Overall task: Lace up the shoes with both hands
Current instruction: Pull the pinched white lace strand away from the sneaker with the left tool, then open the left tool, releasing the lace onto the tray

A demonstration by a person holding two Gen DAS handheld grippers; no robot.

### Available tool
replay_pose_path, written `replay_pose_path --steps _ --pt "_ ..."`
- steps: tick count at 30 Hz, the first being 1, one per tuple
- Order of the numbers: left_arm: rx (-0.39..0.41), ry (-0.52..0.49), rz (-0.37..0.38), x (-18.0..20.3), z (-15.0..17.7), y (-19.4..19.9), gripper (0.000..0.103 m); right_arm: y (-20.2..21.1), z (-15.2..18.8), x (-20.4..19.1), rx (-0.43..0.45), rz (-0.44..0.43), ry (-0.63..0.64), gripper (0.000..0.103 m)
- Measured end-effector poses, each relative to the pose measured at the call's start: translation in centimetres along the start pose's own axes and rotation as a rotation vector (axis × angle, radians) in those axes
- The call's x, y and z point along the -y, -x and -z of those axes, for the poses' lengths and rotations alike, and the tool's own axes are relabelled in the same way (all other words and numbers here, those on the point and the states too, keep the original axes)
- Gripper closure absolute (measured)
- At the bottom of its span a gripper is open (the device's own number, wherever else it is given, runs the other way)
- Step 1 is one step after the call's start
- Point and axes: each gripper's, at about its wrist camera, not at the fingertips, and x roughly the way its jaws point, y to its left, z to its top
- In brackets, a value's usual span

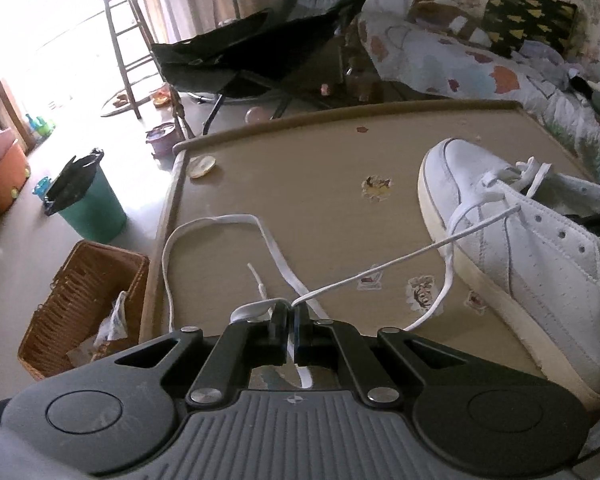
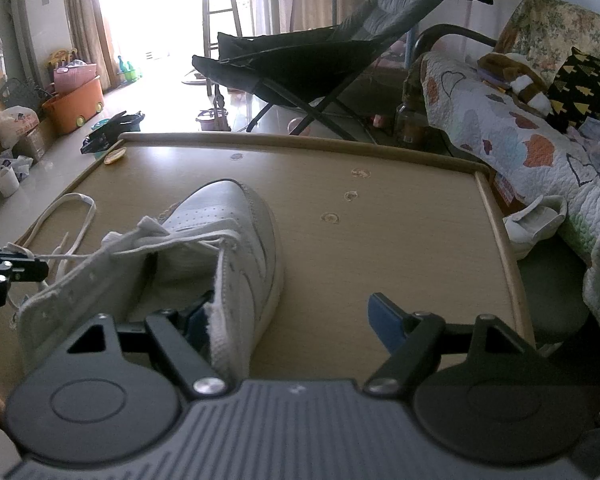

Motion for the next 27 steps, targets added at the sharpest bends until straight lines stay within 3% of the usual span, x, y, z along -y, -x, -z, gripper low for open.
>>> replay_pose_path --steps 6,7,9,12,20,27 --pt "0.082 0.019 0.098 0.4 0.0 1.3 0.086 0.1 0.0 -0.1 0.003 0.005 0.009 0.023" --pt "0.089 0.026 0.112 0.6 0.0 1.5 0.080 0.2 -0.1 -0.1 0.000 0.006 0.008 0.023" --pt "0.096 0.061 0.151 0.6 0.4 1.9 0.054 0.3 -0.2 -0.2 -0.008 0.010 0.006 0.023" --pt "0.110 0.155 0.198 0.3 0.9 2.4 0.042 0.7 -0.5 -0.2 -0.025 0.016 -0.002 0.023" --pt "0.085 0.435 0.233 -1.2 2.9 2.4 0.041 3.4 -0.5 -0.4 -0.032 -0.016 0.008 0.023" --pt "0.025 0.535 0.215 -1.1 4.5 1.4 0.041 5.4 -0.6 0.8 -0.044 -0.019 -0.083 0.023"
